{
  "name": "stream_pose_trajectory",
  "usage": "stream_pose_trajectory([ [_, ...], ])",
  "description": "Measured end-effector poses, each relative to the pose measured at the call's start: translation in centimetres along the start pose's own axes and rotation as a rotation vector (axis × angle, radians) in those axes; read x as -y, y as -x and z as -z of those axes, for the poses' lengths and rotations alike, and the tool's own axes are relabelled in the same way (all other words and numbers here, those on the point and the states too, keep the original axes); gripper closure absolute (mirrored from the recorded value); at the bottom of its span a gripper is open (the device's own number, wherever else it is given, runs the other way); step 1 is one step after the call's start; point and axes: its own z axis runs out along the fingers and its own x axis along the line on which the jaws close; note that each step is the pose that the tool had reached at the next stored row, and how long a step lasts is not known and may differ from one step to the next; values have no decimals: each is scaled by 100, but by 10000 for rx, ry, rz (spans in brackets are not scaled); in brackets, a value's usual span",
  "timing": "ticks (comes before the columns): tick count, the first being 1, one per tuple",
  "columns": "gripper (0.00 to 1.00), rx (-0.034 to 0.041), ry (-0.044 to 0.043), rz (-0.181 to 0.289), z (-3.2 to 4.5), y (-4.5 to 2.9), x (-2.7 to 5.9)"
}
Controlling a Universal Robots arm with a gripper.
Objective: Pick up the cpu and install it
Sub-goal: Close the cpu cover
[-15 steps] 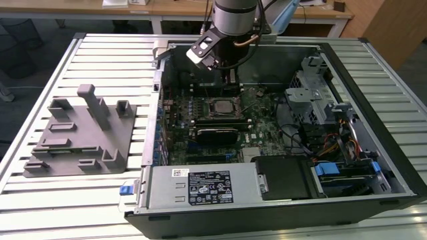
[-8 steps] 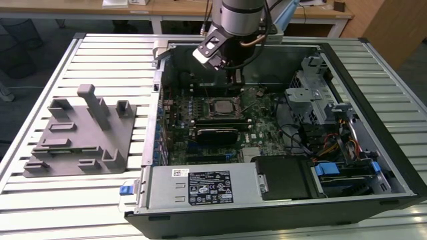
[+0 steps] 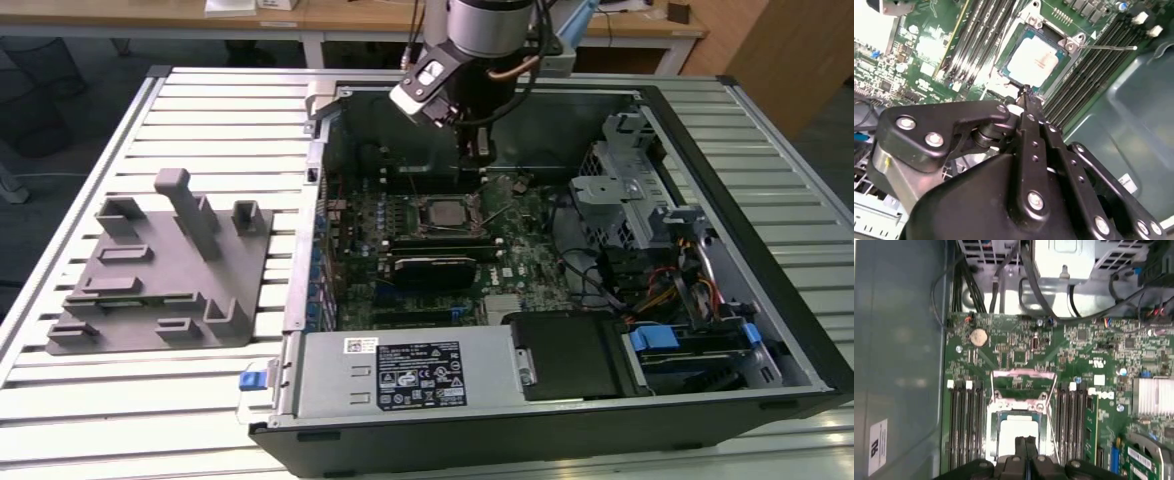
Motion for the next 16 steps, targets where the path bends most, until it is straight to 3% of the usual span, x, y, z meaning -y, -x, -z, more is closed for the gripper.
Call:
stream_pose_trajectory([
  [7, 89, -1, -8, 0, -3, 7, -206],
  [16, 89, 1, -9, -1, -9, 10, -391],
])
